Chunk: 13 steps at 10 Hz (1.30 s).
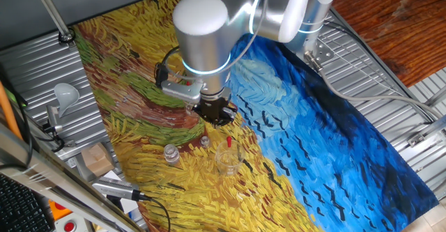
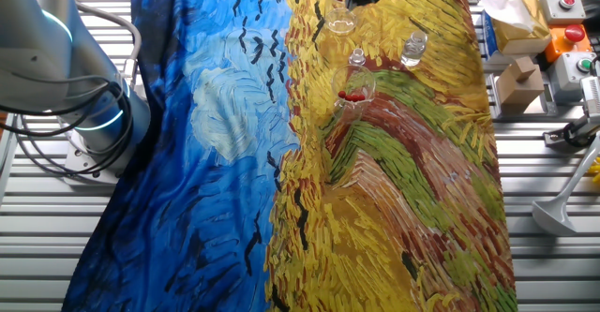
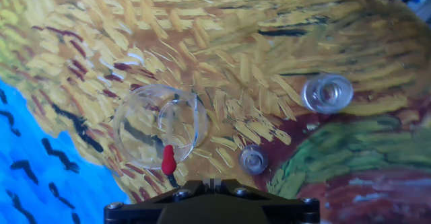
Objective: Transfer liquid using a dropper
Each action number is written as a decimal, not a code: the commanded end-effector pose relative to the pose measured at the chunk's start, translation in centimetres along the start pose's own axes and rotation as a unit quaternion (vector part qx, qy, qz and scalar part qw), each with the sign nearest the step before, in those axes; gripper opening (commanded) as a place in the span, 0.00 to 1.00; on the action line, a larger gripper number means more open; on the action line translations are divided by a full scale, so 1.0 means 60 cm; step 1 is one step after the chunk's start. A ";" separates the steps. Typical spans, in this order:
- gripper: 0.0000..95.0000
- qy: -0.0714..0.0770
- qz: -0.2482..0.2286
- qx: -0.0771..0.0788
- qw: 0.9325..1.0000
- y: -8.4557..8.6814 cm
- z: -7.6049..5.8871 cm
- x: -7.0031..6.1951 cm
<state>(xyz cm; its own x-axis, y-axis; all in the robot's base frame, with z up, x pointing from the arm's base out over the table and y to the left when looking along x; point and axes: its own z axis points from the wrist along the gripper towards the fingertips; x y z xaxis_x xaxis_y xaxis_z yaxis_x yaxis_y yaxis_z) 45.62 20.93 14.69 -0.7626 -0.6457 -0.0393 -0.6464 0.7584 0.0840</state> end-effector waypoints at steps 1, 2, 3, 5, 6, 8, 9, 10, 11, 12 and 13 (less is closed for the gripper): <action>0.00 -0.002 0.003 0.002 1.000 -0.026 -0.015 0.013; 0.00 0.003 -0.019 -0.003 1.000 -0.063 -0.028 0.026; 0.00 0.004 -0.035 -0.004 0.999 -0.090 -0.032 0.035; 0.00 0.004 -0.073 -0.007 0.997 -0.155 -0.031 0.072; 0.00 0.009 -0.093 -0.010 0.996 -0.165 -0.028 0.080; 0.00 0.013 -0.084 -0.005 0.996 -0.165 -0.028 0.080; 0.00 0.013 -0.060 -0.001 0.998 -0.165 -0.028 0.080; 0.00 0.013 -0.038 0.004 0.999 -0.165 -0.028 0.080; 0.00 0.012 -0.027 0.005 1.000 -0.165 -0.028 0.080; 0.00 0.012 -0.010 0.012 1.000 -0.165 -0.028 0.080; 0.00 0.014 -0.002 0.015 1.000 -0.165 -0.028 0.080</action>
<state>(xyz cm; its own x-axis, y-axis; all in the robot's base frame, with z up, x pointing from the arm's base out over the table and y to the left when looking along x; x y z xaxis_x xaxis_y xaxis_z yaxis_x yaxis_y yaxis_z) 48.43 10.22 15.38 -0.6471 -0.7624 -0.0055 -0.7601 0.6446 0.0814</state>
